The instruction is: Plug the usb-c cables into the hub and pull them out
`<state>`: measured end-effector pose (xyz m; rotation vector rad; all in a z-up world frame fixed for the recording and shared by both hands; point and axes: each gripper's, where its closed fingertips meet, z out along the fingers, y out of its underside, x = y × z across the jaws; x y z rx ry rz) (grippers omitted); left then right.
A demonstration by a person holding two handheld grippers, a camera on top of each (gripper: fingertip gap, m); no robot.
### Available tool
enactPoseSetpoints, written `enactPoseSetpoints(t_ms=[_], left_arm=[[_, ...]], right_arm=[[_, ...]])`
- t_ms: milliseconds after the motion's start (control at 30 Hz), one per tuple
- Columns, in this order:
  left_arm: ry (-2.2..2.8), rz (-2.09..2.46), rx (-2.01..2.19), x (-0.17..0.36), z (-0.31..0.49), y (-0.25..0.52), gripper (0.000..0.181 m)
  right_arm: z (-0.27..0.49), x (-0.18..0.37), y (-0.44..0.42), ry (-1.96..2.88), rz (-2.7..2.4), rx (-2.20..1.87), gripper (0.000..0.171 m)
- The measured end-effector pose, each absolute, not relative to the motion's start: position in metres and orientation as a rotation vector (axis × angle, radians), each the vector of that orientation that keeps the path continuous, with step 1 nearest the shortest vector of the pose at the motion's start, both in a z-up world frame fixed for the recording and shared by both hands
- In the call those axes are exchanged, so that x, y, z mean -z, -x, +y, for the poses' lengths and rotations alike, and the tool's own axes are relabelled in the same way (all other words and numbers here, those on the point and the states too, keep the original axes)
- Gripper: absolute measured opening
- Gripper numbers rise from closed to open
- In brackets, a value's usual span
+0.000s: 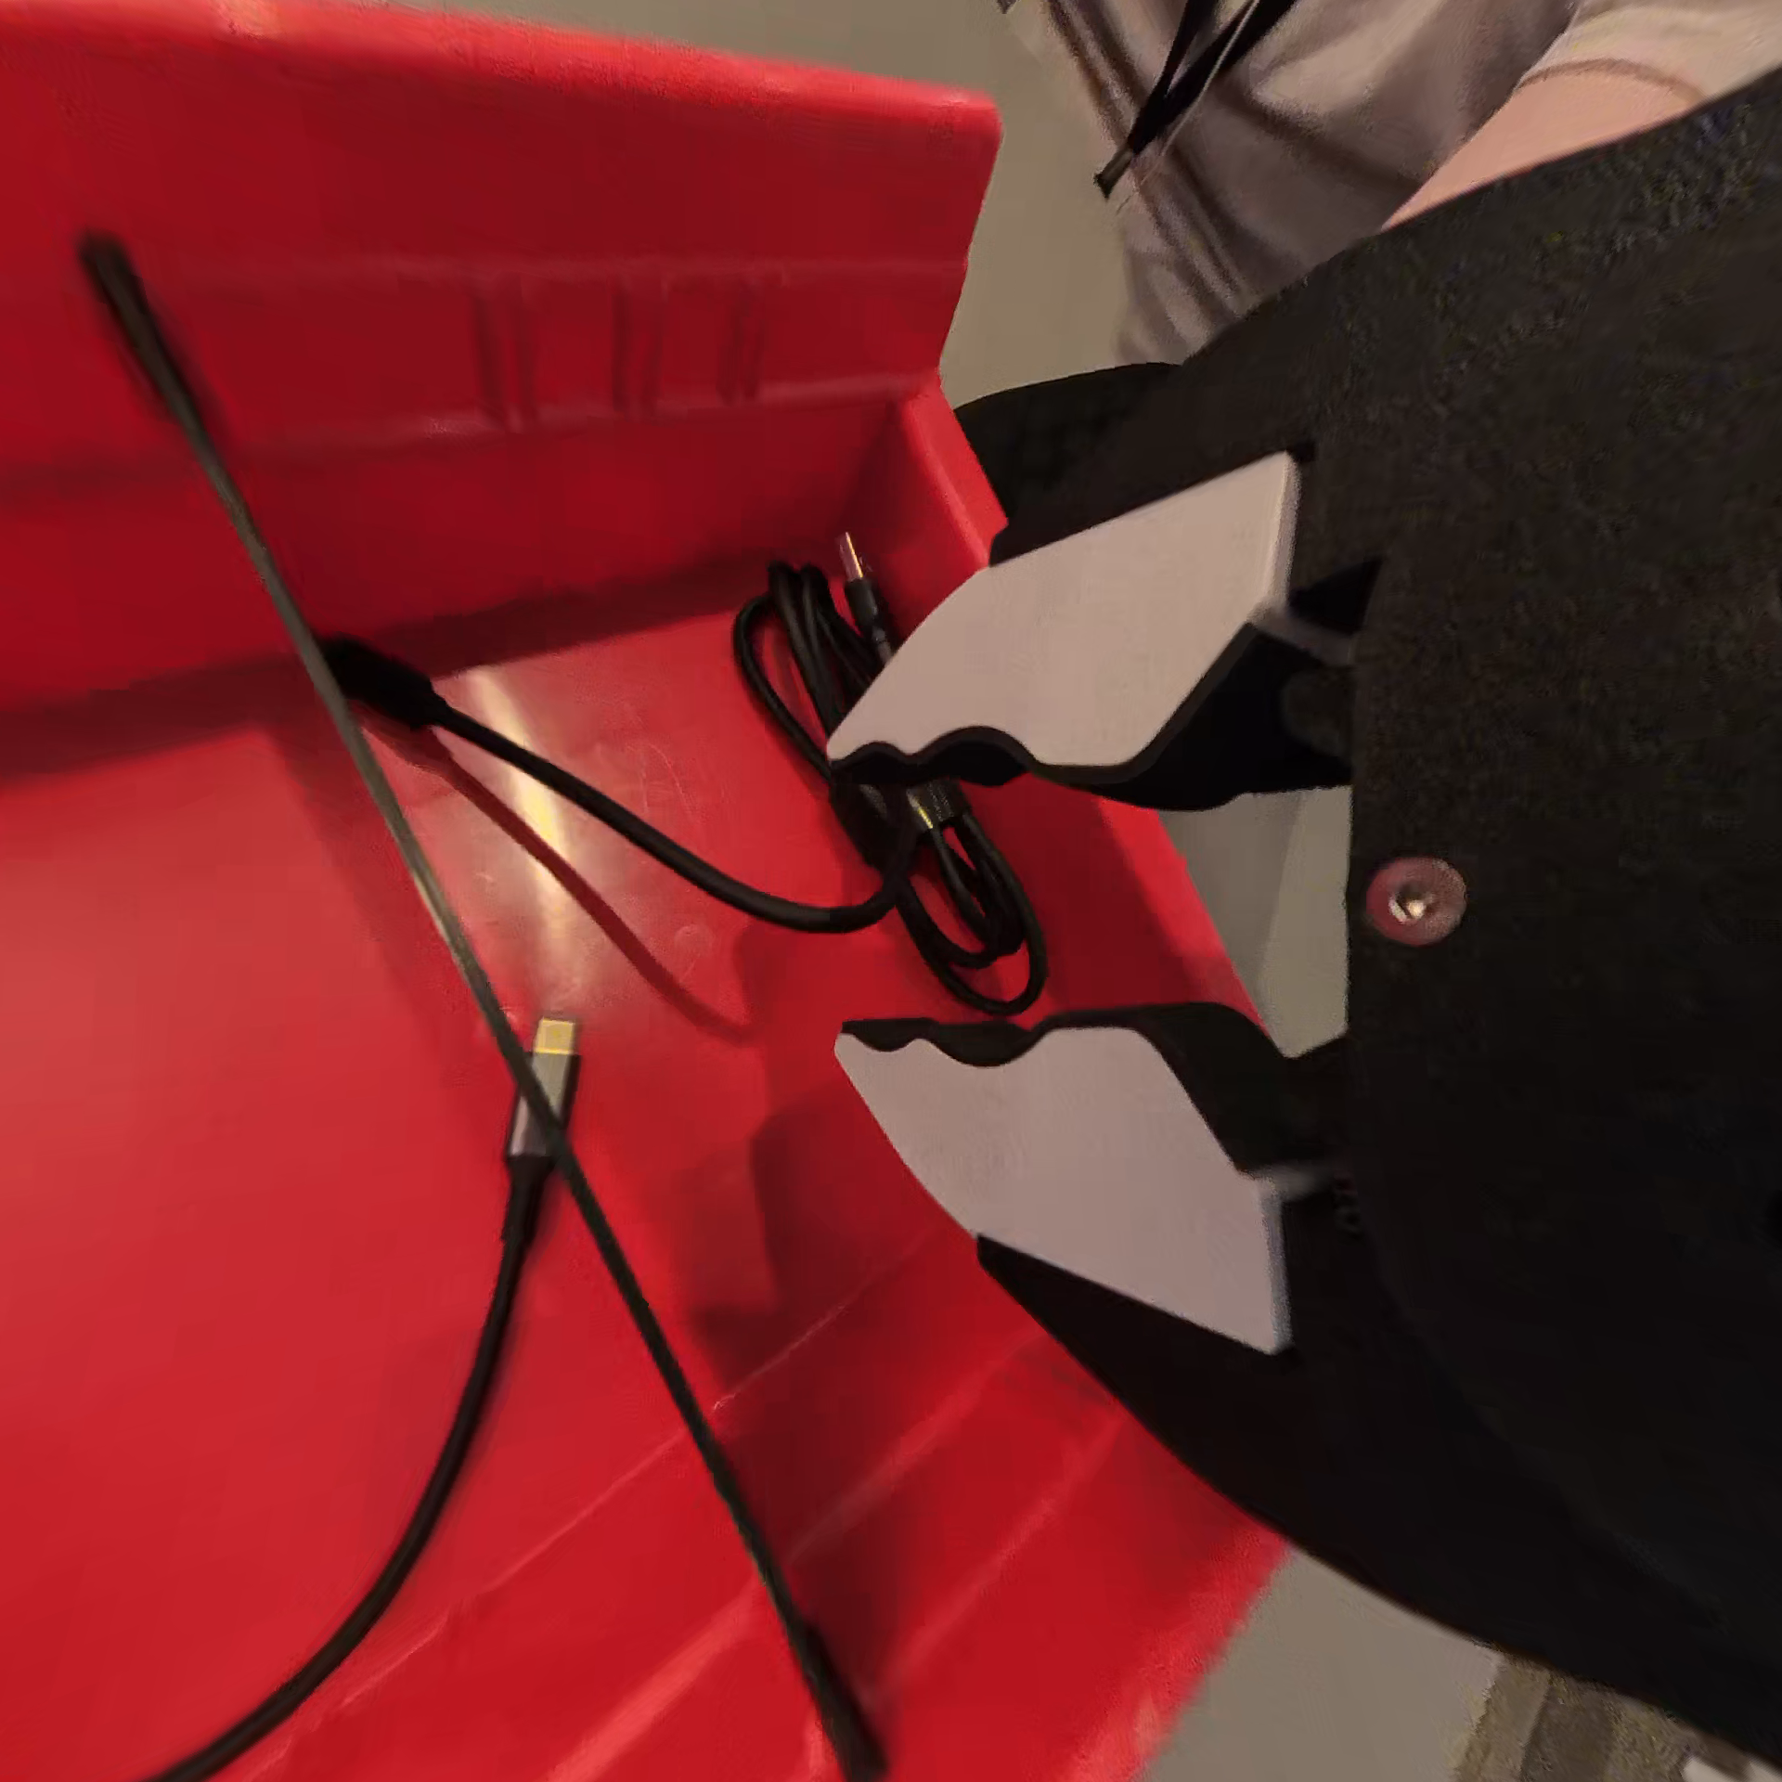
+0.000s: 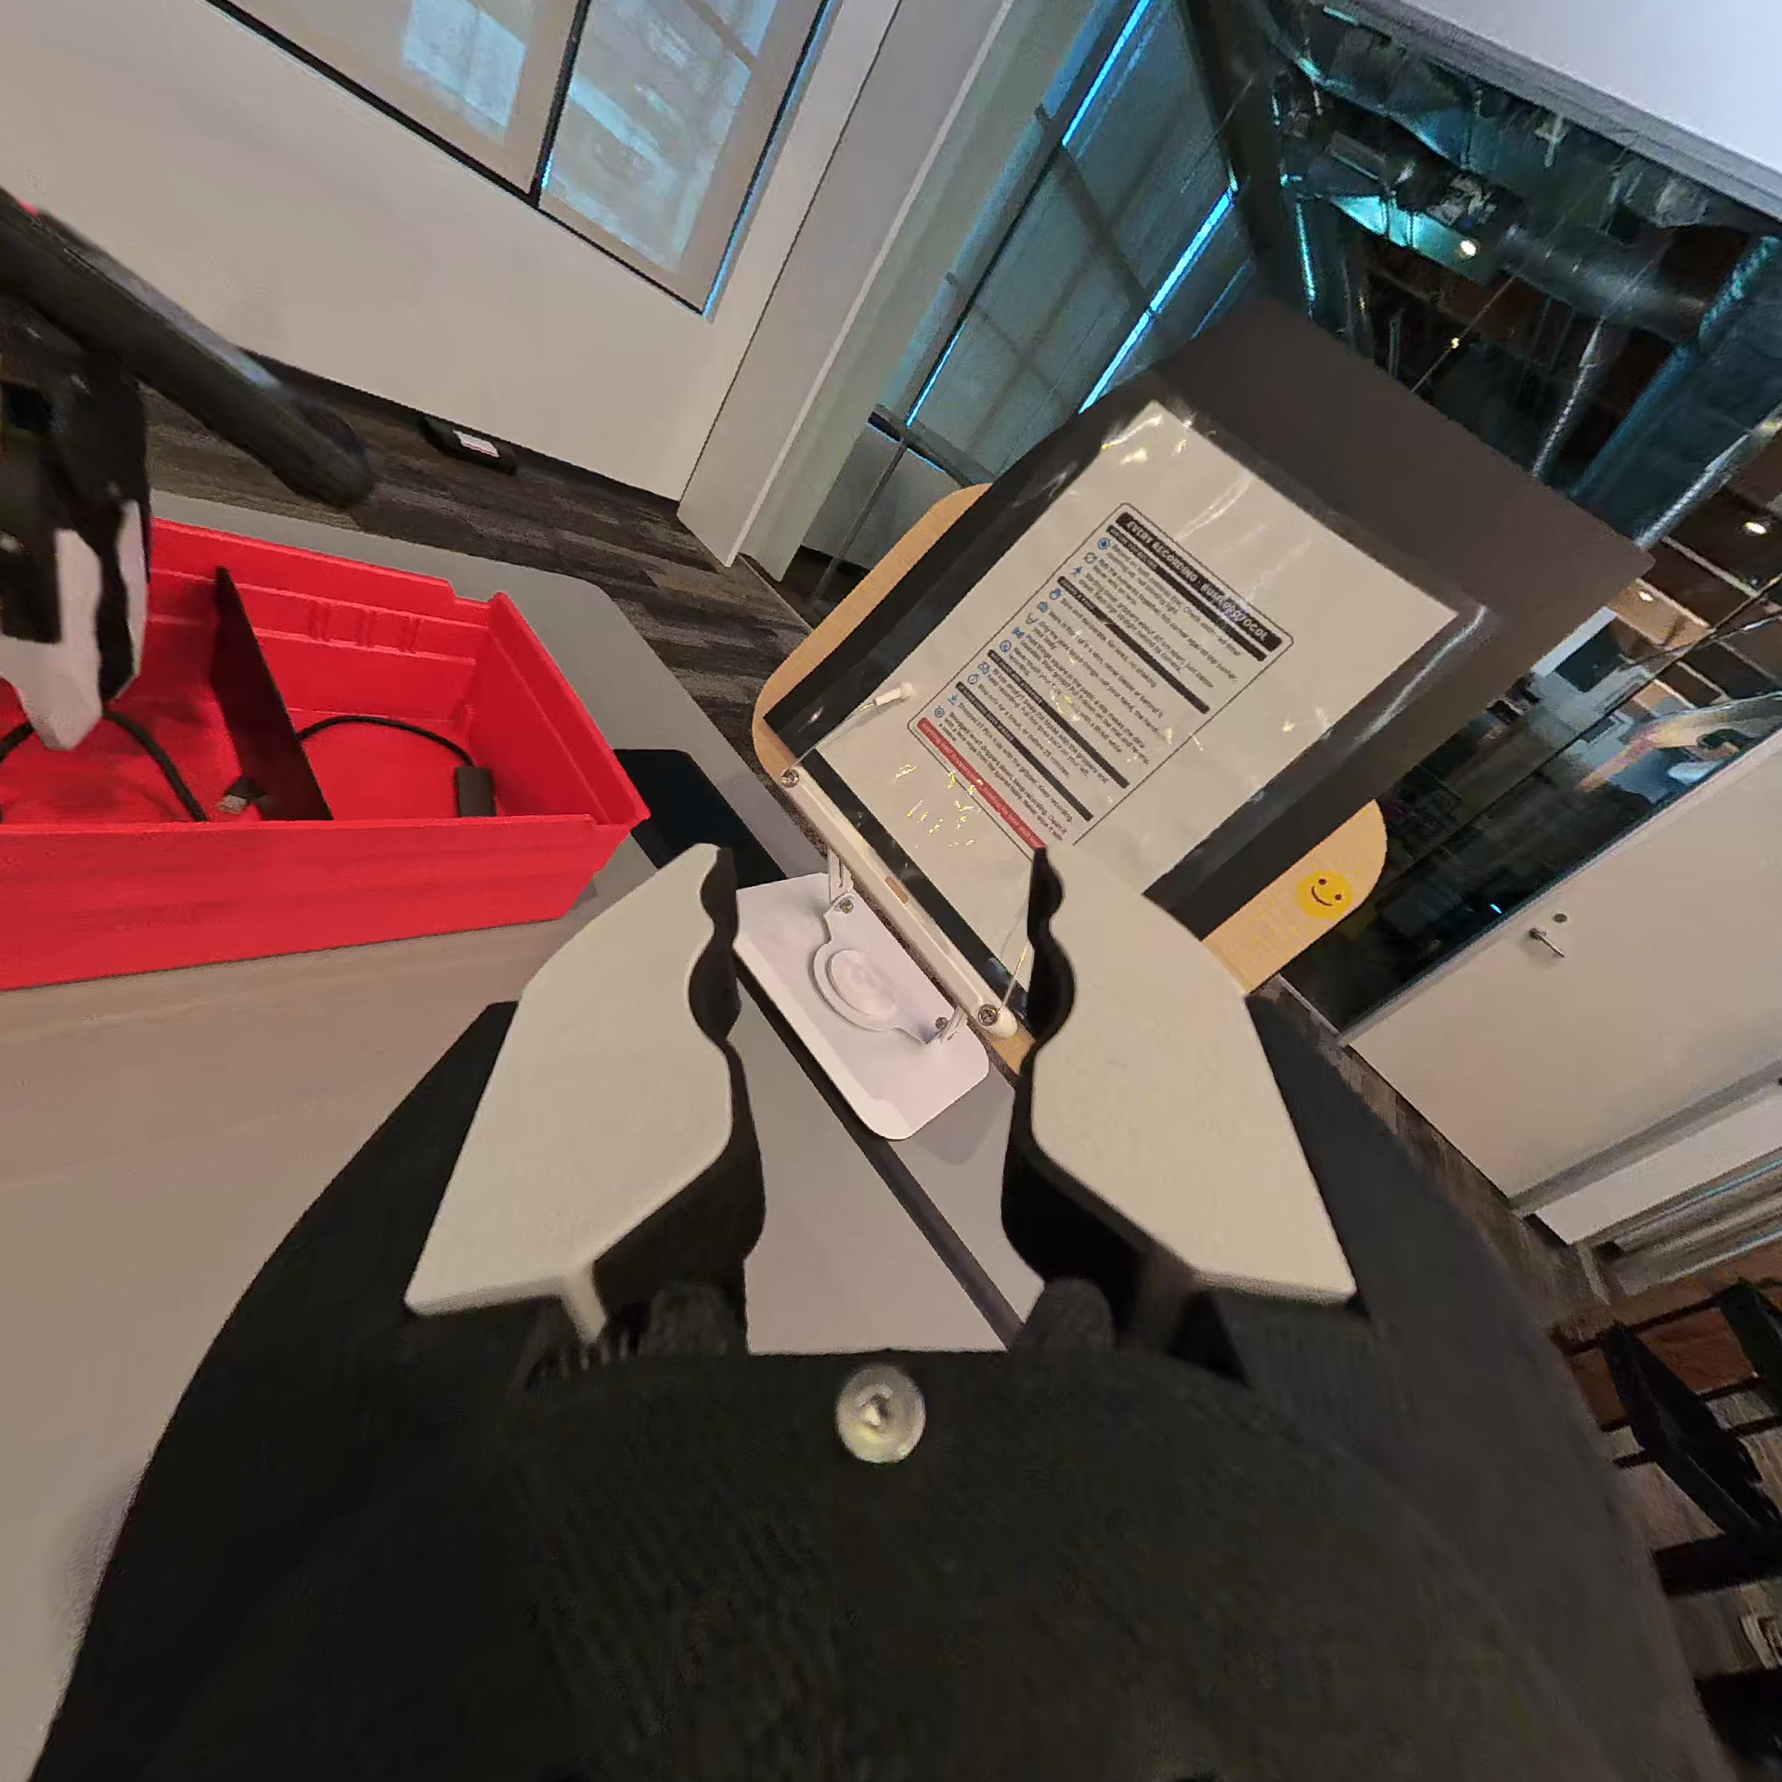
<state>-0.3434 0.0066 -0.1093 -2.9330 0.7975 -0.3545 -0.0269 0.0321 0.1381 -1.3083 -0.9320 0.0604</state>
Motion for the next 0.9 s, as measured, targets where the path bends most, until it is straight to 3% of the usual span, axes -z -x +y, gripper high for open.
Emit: enactPoseSetpoints(t_ms=[67, 100, 133, 300, 500, 700, 767, 900], left_arm=[[3.026, 0.792, 0.449, 0.123, 0.000, 0.340, 0.035], [3.063, 0.795, 0.522, 0.127, -0.005, 0.337, 0.012], [3.105, 0.799, 0.560, 0.128, -0.011, 0.337, 0.002], [3.098, 0.934, 0.347, 0.102, -0.039, 0.344, 0.000], [2.771, 0.874, -0.014, 0.028, -0.032, 0.340, 0.000], [2.220, 0.915, 0.170, -0.064, -0.031, 0.239, 0.000], [2.132, 1.040, 0.325, -0.066, -0.033, 0.185, 0.000], [2.173, 1.284, 0.461, -0.018, -0.020, 0.109, 0.000]], right_arm=[[0.029, -0.138, 0.028, 1.304, -0.944, -0.063, 0.059], [0.029, -0.137, 0.028, 1.306, -0.950, -0.059, 0.059], [0.029, -0.136, 0.028, 1.309, -0.958, -0.051, 0.059], [0.029, -0.135, 0.027, 1.292, -0.984, -0.009, 0.057], [0.030, -0.136, 0.025, 1.281, -0.994, 0.017, 0.056], [0.022, -0.144, 0.014, 1.289, -0.986, 0.056, 0.054], [0.007, -0.151, 0.014, 1.287, -1.008, 0.050, 0.053], [-0.038, -0.172, 0.023, 1.182, -1.057, 0.010, 0.047]])
